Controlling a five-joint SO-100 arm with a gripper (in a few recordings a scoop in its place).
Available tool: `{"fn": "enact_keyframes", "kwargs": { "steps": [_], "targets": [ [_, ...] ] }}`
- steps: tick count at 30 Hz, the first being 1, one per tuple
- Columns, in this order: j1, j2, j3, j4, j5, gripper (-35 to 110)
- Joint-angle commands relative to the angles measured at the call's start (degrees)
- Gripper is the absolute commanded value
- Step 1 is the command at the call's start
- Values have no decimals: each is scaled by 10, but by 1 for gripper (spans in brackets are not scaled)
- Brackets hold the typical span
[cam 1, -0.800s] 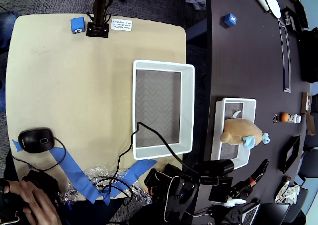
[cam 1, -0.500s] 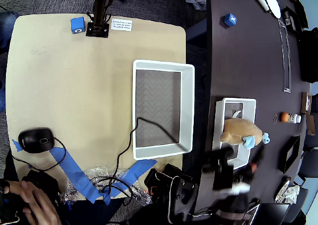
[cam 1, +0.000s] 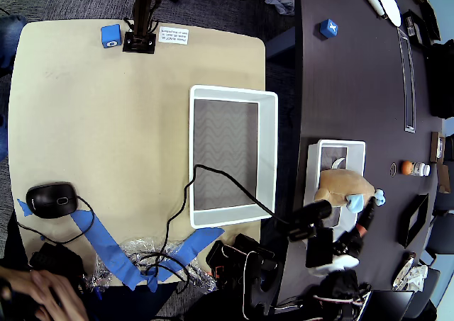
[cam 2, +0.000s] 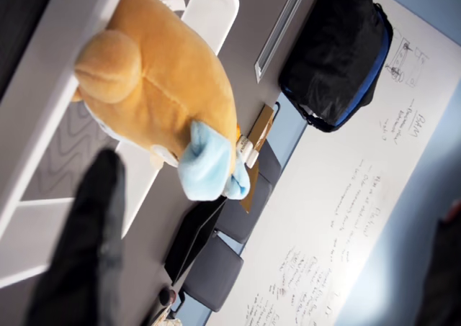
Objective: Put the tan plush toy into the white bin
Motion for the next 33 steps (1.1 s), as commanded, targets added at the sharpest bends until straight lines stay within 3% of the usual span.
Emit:
{"fn": "enact_keyframes", "kwargs": {
  "steps": [1,15,22,33],
  "targets": [
    [46,6,-77,9,33,60],
    [294,-110,-121,7,226,60],
    [310,-171,-149,5,286,61],
    [317,-326,-299,6,291,61]
  ]
}}
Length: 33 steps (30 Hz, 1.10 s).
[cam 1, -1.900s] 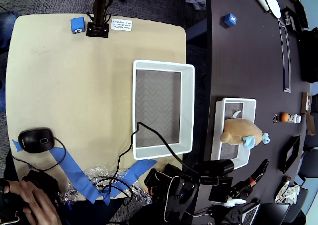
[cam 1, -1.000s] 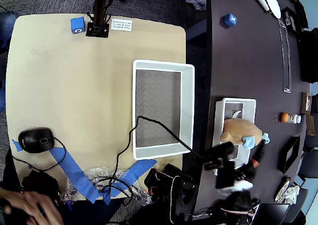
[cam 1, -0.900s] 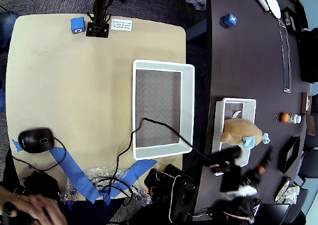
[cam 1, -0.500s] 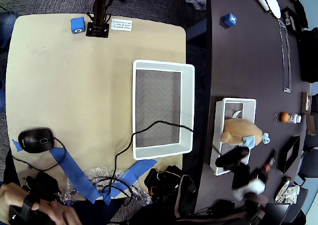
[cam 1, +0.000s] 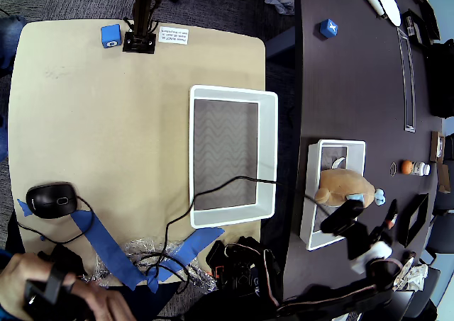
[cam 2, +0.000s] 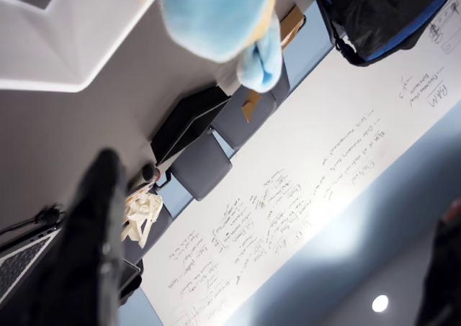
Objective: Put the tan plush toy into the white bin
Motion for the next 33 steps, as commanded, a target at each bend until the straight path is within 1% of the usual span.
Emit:
{"fn": "enact_keyframes", "kwargs": {
  "steps": [1,13,17,25,33],
  "targets": [
    [7,-20,-70,6,11,61],
    [-1,-133,-82,4,8,61],
    [-3,-155,-82,4,-25,61],
    [-40,-168,-74,-52,-53,61],
    [-38,-221,-73,-65,-53,60]
  ]
}}
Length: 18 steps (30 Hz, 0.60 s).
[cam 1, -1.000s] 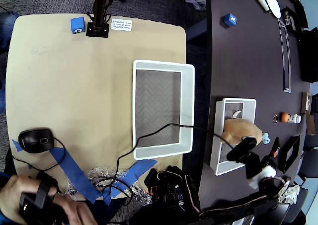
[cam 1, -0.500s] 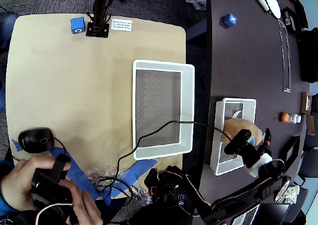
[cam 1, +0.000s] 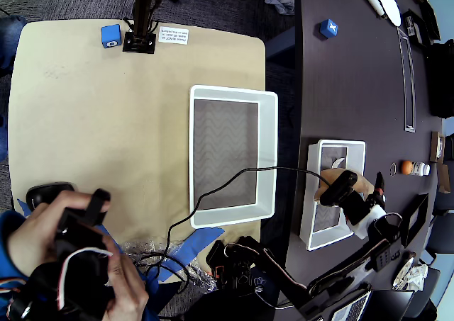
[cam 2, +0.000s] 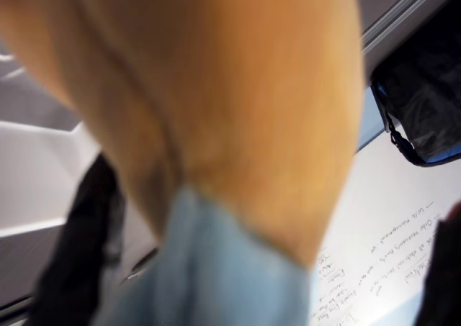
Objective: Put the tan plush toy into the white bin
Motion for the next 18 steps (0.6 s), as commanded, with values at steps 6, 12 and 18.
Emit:
{"fn": "enact_keyframes", "kwargs": {
  "steps": [6,12,18],
  "targets": [
    [7,-18,-36,-4,11,60],
    [9,-30,-36,-4,11,60],
    [32,-30,-38,-5,11,59]
  ]
}}
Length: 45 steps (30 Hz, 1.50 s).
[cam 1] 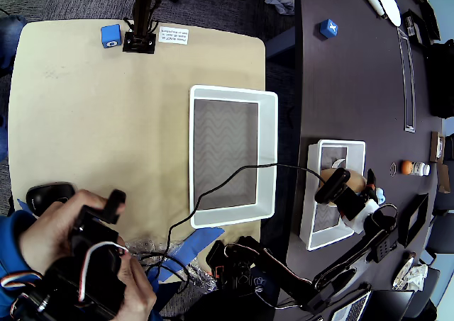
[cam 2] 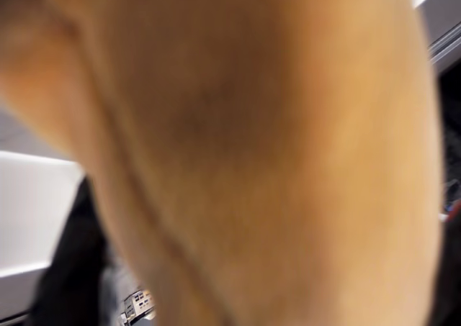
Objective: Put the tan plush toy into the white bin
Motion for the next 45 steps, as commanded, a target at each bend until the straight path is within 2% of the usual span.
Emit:
{"fn": "enact_keyframes", "kwargs": {
  "steps": [1,5,15,19,27,36,45],
  "targets": [
    [22,18,-37,-5,6,58],
    [24,18,-35,-5,4,48],
    [19,26,-34,1,4,10],
    [18,26,-34,1,1,0],
    [18,32,-45,7,4,0],
    [16,135,-173,72,-2,0],
    [10,285,-196,70,-4,0]
  ]
}}
